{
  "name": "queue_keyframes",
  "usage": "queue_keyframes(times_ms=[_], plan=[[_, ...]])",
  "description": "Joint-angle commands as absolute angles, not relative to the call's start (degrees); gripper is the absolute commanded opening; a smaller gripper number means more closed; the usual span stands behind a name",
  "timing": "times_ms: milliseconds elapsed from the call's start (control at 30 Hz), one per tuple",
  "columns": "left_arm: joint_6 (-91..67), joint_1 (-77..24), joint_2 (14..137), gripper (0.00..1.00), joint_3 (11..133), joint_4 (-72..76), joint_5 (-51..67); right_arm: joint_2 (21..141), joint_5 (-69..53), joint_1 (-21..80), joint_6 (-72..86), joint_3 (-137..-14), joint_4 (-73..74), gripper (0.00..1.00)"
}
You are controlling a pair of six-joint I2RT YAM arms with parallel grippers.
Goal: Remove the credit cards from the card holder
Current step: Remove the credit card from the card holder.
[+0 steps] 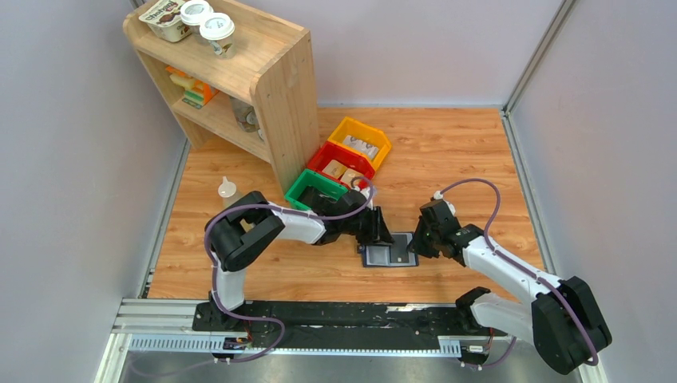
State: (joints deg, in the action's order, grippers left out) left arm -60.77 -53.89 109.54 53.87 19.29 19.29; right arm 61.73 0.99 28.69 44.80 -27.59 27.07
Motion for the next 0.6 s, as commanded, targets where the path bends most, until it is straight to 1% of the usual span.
queue_keyframes(times_ms=[0,133,200,233,367,500,567], plan=[[-65.5,-53.3,106.8,0.38,52.5,29.0,20.7,61.0,1.0,28.5,45.9,-27.0,26.8,0.17],[-67.4,-53.1,106.7,0.35,51.0,33.7,21.2,60.1,-1.1,28.5,46.5,-26.3,26.8,0.17],[-67.2,-53.2,106.5,0.31,50.8,34.9,21.4,59.8,-1.1,28.6,46.8,-26.0,26.6,0.16],[-67.1,-53.2,106.6,0.27,50.7,35.3,21.5,59.6,-1.2,28.6,46.8,-25.8,26.7,0.16],[-67.4,-53.2,107.8,0.2,50.8,37.5,22.6,59.4,-1.4,28.5,47.3,-25.3,26.2,0.15],[-68.6,-53.2,109.9,0.2,50.7,40.2,24.5,59.9,-2.3,28.5,47.4,-25.0,24.6,0.14],[-68.7,-53.2,110.7,0.21,50.9,40.6,25.3,60.3,-3.0,28.5,47.3,-24.9,23.5,0.13]])
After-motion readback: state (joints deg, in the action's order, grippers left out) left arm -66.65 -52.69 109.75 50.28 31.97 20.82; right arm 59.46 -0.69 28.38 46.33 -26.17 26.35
